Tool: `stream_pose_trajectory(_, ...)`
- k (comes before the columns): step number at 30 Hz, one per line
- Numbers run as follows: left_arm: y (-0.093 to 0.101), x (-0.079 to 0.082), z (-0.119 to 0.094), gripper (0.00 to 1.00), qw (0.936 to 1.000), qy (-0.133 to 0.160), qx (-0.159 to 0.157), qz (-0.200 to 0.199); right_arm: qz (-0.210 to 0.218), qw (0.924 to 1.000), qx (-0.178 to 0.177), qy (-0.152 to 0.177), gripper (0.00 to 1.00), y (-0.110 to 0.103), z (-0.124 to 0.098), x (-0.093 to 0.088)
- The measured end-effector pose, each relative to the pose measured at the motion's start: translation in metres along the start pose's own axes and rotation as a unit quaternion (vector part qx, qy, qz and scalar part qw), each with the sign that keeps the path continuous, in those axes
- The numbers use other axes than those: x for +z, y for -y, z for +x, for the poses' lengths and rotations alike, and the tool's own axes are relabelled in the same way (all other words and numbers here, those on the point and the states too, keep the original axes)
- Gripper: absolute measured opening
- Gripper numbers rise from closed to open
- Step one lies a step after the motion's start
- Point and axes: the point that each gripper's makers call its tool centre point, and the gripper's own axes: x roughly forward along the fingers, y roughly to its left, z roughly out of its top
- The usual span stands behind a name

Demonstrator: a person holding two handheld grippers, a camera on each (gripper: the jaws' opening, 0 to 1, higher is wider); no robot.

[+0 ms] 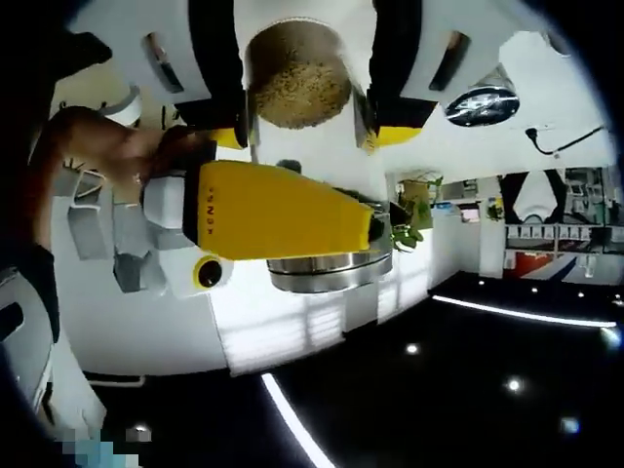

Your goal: Rotate the seasoning bottle until the label or dispensing opening points toward the visible target arrow and the bottle remains upright within the marked orientation range

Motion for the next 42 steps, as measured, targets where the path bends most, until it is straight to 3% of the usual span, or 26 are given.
stream_pose_trajectory(5,0.005,-0.001,0.002,0.51,0.9992,-0.006,-0.039,0.005,0.000,1.0000,0.009,-0.002,0.42,-0.006,0.000,-0.001)
stream_pose_trajectory(9,0.005,-0.006,0.004,0.51,0.9992,-0.014,-0.039,-0.004,-0.002,0.9999,0.006,-0.014,0.42,-0.006,-0.002,-0.007)
stream_pose_trajectory(14,0.003,-0.009,0.005,0.49,0.9998,-0.011,-0.014,-0.012,-0.001,0.9999,0.004,-0.013,0.42,-0.005,-0.004,-0.010)
stream_pose_trajectory(17,-0.003,-0.010,0.004,0.49,0.9996,0.000,0.021,-0.018,0.002,0.9998,-0.006,-0.016,0.42,-0.003,-0.004,-0.011)
stream_pose_trajectory(19,-0.010,-0.012,0.003,0.49,0.9985,-0.005,0.053,-0.014,0.007,0.9987,-0.037,-0.033,0.41,0.003,-0.004,-0.016)
stream_pose_trajectory(20,-0.016,-0.015,0.001,0.49,0.9960,-0.019,0.086,-0.008,0.005,0.9984,-0.043,-0.036,0.40,0.004,-0.004,-0.017)
stream_pose_trajectory(22,-0.022,-0.018,-0.001,0.48,0.9920,-0.028,0.123,0.007,0.001,0.9974,-0.060,-0.038,0.40,0.005,-0.005,-0.019)
stream_pose_trajectory(24,-0.025,-0.020,-0.002,0.48,0.9894,-0.024,0.143,0.008,-0.006,0.9967,-0.071,-0.040,0.39,0.004,-0.005,-0.021)
stream_pose_trajectory(33,-0.035,-0.015,-0.011,0.48,0.9750,-0.012,0.221,0.022,-0.042,0.9893,-0.138,-0.019,0.37,0.001,-0.004,-0.018)
stream_pose_trajectory(39,-0.040,-0.021,-0.017,0.48,0.9658,-0.025,0.255,0.041,-0.048,0.9835,-0.171,-0.036,0.37,0.001,-0.004,-0.024)
stream_pose_trajectory(42,-0.040,-0.022,-0.018,0.48,0.9642,-0.024,0.262,0.032,-0.040,0.9819,-0.182,-0.037,0.37,0.002,-0.005,-0.026)
